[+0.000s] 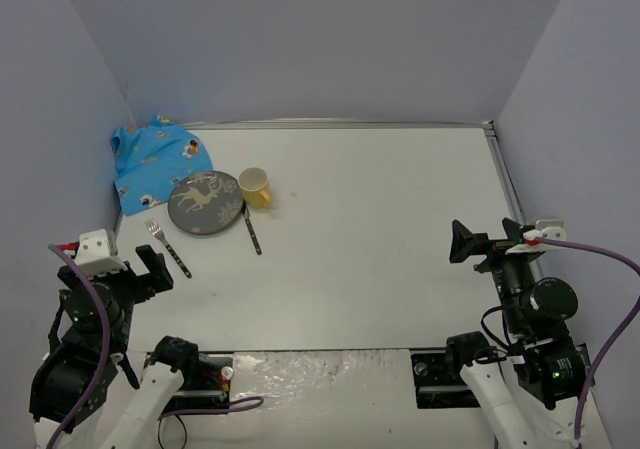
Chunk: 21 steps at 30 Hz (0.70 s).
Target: Set the dinner table for one person
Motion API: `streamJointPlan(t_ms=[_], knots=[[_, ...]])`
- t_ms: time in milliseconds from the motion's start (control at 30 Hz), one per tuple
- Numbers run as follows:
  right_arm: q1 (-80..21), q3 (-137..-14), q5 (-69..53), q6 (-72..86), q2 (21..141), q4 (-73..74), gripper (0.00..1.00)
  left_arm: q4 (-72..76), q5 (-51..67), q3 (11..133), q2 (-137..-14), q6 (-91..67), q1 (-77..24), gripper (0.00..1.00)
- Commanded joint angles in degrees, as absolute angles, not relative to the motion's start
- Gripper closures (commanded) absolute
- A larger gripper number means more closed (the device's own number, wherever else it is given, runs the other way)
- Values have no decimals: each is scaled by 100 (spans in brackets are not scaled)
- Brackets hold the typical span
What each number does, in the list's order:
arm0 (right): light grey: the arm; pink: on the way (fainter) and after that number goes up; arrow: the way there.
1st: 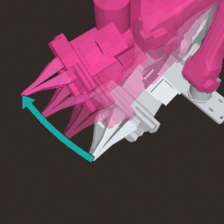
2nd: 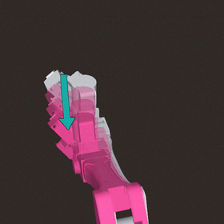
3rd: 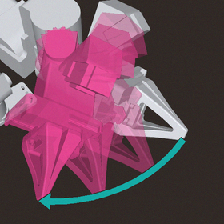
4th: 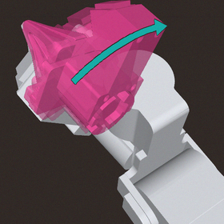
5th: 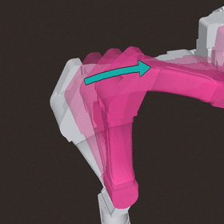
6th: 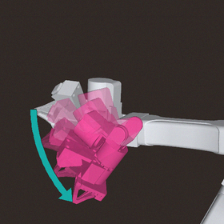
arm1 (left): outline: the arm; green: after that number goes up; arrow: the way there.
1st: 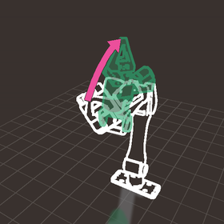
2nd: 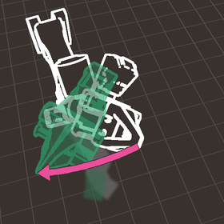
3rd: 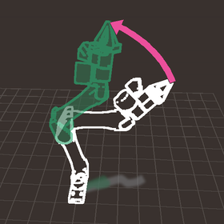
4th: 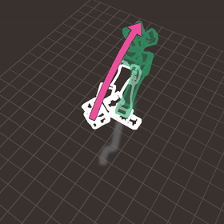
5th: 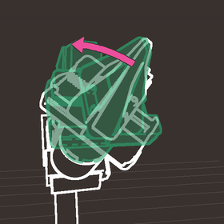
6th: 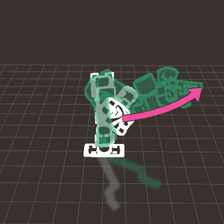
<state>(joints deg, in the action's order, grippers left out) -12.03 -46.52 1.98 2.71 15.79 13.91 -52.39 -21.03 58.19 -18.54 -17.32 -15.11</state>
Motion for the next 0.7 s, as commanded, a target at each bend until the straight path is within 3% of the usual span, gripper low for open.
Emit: streamJointPlan(t_ms=[0,300,500,667], knots=[[-1204,-4816,62,369,1885,835,0,-4956,-2237,6003,-2315,-1982,-1547,3],[-1204,-4891,-549,1252,3036,804,0,-4467,-2096,6326,-3998,-2568,-1547,3],[-1204,-5056,-1278,1643,3914,815,0,-3556,-2346,6977,-5841,-2639,-1459,3],[-1204,-5138,-1615,1649,4257,740,0,-2882,-1901,8103,-7572,-2809,-495,3]])
